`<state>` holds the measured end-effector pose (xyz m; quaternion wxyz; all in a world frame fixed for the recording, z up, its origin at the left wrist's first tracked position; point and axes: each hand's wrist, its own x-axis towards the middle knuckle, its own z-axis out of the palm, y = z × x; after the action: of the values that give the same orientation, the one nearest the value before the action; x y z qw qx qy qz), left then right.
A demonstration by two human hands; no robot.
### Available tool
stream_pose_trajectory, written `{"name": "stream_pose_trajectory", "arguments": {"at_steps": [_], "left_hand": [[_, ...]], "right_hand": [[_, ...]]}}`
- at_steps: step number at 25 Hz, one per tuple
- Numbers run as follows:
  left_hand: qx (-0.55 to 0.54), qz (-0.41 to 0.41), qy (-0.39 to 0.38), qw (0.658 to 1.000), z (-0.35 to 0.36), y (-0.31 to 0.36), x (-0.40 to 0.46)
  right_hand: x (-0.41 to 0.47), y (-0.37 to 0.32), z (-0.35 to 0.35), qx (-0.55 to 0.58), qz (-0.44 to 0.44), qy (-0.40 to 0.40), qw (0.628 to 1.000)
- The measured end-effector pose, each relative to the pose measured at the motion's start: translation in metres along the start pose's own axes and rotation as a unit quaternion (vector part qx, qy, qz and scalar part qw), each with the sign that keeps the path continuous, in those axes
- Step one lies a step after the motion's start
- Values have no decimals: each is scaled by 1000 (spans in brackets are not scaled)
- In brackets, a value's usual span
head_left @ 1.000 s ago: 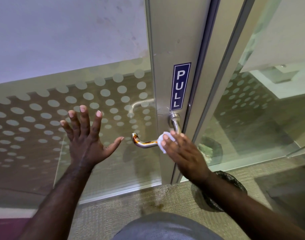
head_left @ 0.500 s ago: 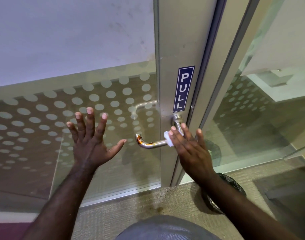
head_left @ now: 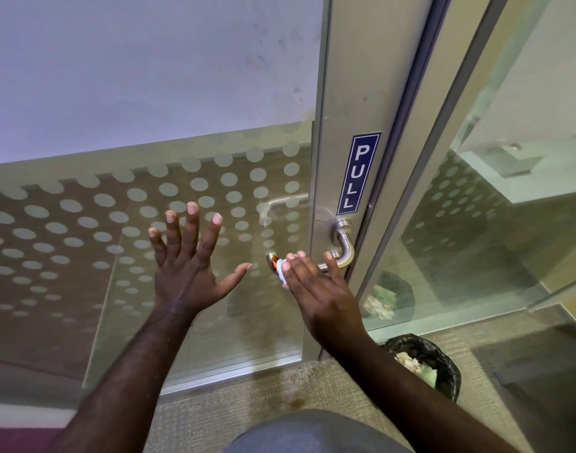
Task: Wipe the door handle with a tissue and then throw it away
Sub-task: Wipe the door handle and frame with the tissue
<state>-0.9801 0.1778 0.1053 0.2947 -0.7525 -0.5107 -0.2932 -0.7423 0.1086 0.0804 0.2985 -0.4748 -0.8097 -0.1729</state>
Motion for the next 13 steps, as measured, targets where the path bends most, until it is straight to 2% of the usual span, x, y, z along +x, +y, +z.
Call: {"name": "stream_pose_trajectory", "arguments": {"at_steps": [4, 10, 13], "left_hand": [[-4, 0, -2, 1000, 2, -1, -1], [4, 15, 15, 1000, 7, -4, -4], [20, 31, 25, 999, 10, -10, -7]], "right_hand": [[-5, 9, -10, -32, -3, -35, 999], [20, -20, -15, -38, -21, -29, 999], [43, -40, -19, -33, 30, -67, 997]]}}
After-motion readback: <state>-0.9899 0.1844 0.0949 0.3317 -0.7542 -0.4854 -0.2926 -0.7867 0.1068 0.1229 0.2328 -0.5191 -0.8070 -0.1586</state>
